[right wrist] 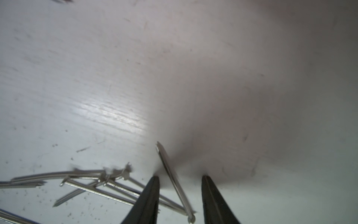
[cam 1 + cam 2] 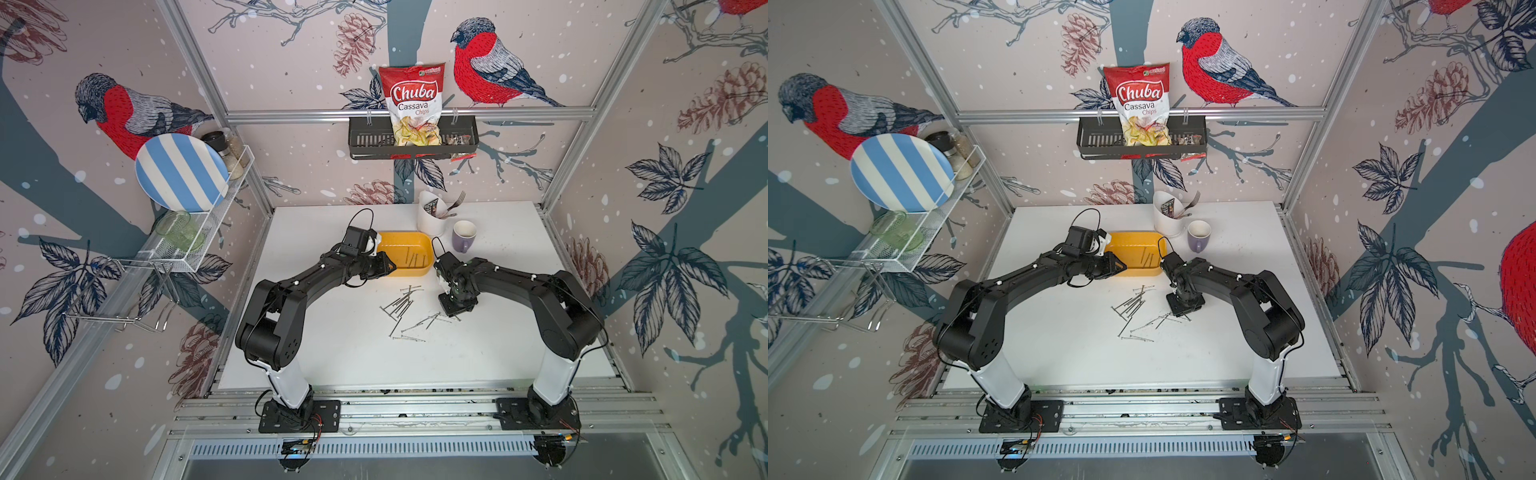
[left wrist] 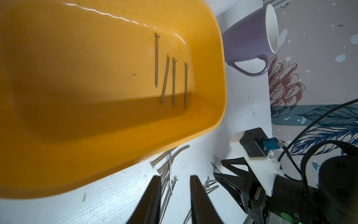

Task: Put the nails on the desktop into the storage box
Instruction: Pick up the nail from the center of the board.

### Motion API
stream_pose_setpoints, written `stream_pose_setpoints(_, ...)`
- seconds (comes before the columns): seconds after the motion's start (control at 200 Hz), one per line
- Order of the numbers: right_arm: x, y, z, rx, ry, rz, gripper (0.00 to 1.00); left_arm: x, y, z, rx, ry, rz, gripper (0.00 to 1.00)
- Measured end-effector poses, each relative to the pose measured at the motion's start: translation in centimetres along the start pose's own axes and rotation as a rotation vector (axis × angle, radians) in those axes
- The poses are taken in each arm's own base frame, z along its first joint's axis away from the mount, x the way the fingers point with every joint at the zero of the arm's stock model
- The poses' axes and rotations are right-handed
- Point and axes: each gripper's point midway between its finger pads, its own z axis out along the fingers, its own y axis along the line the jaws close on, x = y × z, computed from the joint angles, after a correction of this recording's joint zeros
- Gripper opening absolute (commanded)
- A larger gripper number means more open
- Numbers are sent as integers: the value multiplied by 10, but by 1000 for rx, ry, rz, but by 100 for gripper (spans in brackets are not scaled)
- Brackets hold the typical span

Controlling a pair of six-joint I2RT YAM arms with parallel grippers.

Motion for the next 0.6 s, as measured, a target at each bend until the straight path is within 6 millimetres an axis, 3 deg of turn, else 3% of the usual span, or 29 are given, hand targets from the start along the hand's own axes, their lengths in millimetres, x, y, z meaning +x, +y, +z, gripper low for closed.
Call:
stream_pose_setpoints(0.355, 1, -14, 2, -51, 15, 70, 0, 0, -2, -4, 4, -8, 6, 29)
stream_pose_setpoints(0.6, -7, -23, -5, -73, 10, 110, 0, -1, -3, -4, 6, -11, 7, 29)
